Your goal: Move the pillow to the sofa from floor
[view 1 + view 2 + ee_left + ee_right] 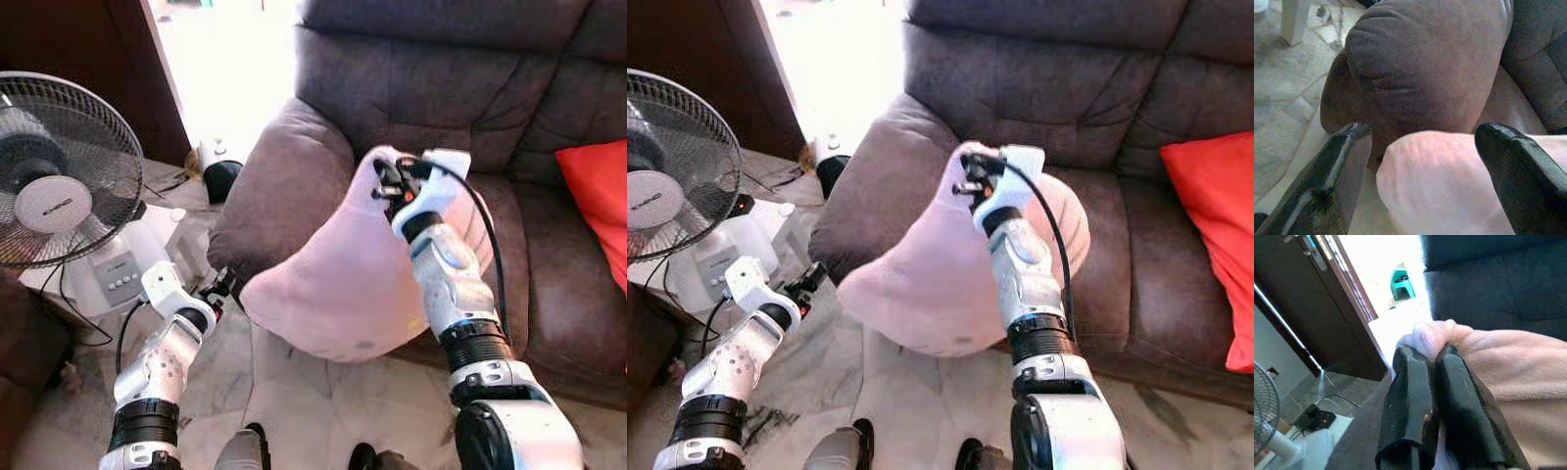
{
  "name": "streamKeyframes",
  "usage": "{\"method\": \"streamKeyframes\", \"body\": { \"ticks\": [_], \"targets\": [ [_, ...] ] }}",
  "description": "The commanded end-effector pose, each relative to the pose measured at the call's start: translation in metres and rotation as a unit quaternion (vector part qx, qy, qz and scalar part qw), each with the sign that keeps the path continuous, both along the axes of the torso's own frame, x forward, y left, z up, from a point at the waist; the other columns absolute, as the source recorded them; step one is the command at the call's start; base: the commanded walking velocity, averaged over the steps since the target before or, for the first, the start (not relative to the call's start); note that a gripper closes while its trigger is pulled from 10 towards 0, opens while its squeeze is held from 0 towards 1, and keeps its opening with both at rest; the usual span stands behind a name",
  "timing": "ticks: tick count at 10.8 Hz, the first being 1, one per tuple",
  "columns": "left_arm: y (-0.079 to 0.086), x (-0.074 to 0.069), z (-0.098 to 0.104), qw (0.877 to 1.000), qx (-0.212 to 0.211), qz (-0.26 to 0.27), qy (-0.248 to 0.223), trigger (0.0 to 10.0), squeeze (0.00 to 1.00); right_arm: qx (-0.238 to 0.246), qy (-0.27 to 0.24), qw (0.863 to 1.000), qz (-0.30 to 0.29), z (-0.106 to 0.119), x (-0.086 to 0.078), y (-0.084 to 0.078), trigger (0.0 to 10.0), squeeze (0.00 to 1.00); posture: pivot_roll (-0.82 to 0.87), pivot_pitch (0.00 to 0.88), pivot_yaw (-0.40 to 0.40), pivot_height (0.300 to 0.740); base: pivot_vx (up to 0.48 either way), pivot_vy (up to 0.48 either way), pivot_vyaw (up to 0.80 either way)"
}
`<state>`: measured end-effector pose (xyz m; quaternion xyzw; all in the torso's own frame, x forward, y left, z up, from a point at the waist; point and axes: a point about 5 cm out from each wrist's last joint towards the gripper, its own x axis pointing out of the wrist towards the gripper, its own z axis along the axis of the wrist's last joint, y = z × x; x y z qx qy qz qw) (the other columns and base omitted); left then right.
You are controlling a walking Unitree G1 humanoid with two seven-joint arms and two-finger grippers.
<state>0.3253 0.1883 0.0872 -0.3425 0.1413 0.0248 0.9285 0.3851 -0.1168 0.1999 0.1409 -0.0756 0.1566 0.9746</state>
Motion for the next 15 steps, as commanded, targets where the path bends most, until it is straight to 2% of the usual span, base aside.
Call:
{"method": "streamKeyframes", "body": {
  "ticks": [1,3,4,6,7,9,11,13,15],
  "targets": [
    [0.003,0.000,-0.002,1.000,0.003,0.005,0.005,10.0,0.00,0.010,-0.097,0.995,0.022,0.053,-0.002,0.012,10.0,0.00,0.20,0.138,-0.010,0.740,0.000,0.000,0.00],
    [0.008,0.005,0.012,0.998,0.039,-0.006,-0.045,10.0,0.00,0.005,-0.099,0.994,0.043,0.057,-0.006,0.017,10.0,0.00,0.20,0.145,-0.009,0.740,0.000,0.000,0.00],
    [0.007,0.005,0.016,0.997,0.021,-0.028,-0.062,10.0,0.00,0.004,-0.096,0.994,0.055,0.057,-0.009,0.019,10.0,0.00,0.20,0.146,-0.008,0.740,0.000,0.000,0.00],
    [0.008,0.005,0.009,0.998,-0.007,-0.034,-0.051,10.0,0.00,-0.003,-0.104,0.990,0.094,0.062,-0.016,0.025,10.0,0.00,0.19,0.150,-0.006,0.740,0.000,0.000,0.00],
    [0.006,0.005,0.011,0.997,-0.003,-0.055,-0.059,10.0,0.00,-0.012,-0.109,0.989,0.102,0.065,-0.018,0.026,10.0,0.00,0.19,0.150,-0.006,0.740,0.000,0.000,0.00],
    [0.009,0.002,0.008,0.996,0.015,-0.076,-0.050,10.0,0.00,-0.012,-0.114,0.988,0.106,0.069,-0.019,0.025,10.0,0.00,0.19,0.152,-0.005,0.740,0.000,0.000,0.00],
    [0.014,-0.007,-0.001,0.990,0.052,-0.125,-0.032,10.0,0.00,-0.011,-0.118,0.987,0.109,0.074,-0.020,0.024,10.0,0.00,0.19,0.152,-0.007,0.740,0.000,0.000,0.00],
    [0.016,-0.013,-0.005,0.980,0.089,-0.171,-0.036,10.0,0.00,-0.014,-0.121,0.986,0.115,0.076,-0.021,0.024,10.0,0.00,0.19,0.150,-0.009,0.740,0.000,0.000,0.00],
    [0.017,-0.015,-0.009,0.973,0.125,-0.191,-0.040,10.0,0.00,-0.015,-0.126,0.985,0.121,0.081,-0.023,0.025,10.0,0.00,0.19,0.146,-0.012,0.740,0.000,0.000,0.00]
  ]
}}
